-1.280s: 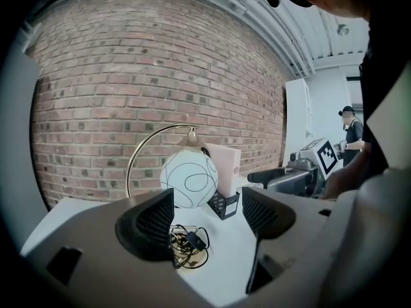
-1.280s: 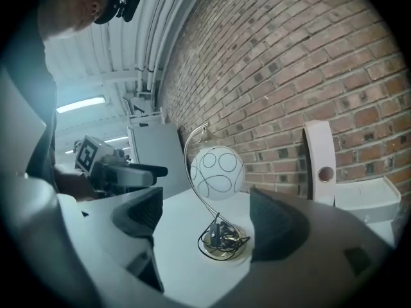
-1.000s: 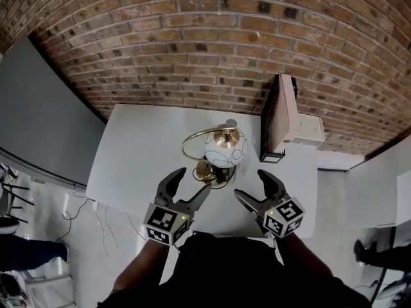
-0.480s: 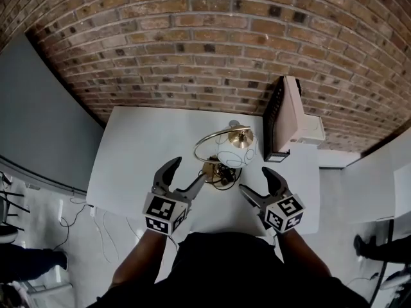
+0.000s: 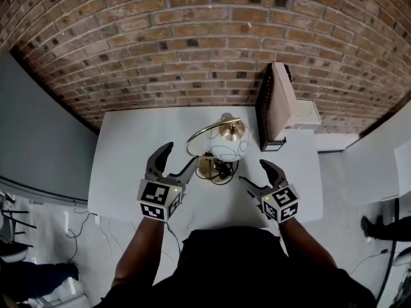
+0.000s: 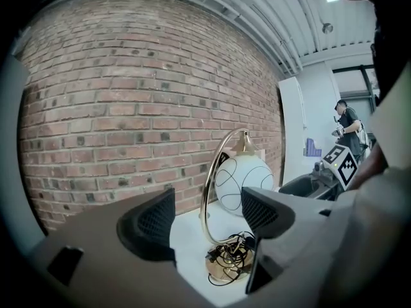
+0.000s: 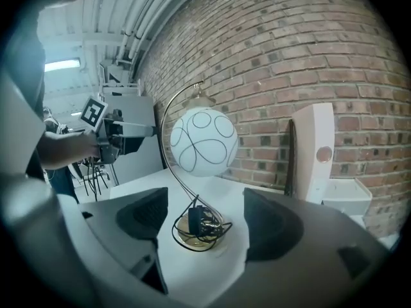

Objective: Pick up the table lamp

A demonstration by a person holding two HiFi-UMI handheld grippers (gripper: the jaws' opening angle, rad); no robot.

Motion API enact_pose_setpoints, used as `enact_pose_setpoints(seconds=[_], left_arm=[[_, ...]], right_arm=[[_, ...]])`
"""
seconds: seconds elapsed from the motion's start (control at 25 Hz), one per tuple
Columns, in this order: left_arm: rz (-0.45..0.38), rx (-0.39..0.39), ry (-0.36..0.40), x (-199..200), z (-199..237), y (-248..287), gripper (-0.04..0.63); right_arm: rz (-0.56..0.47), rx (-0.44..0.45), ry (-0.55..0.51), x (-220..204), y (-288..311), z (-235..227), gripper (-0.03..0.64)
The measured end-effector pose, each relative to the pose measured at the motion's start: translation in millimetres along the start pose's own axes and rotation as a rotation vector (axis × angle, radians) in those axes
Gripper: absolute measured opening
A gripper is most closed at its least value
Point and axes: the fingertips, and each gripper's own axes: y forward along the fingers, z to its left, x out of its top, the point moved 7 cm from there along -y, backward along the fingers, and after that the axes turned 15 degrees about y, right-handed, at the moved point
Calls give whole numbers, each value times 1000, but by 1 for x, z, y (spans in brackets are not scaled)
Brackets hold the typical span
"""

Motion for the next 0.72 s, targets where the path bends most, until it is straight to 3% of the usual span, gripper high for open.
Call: enact_pose_setpoints(seconds=[0.2,0.36,0.72], left_arm=[[1,15,-24,-2,6,11,322],[-9,-4,6,4,4,18,232],[8,-9,27,8,6,24,183]], right_arm=[[4,-25,-44,-8,20,-16,337],[30,-36,-92,-18,41,-28,285],[146,-42,-111,-41,85,-44,256]])
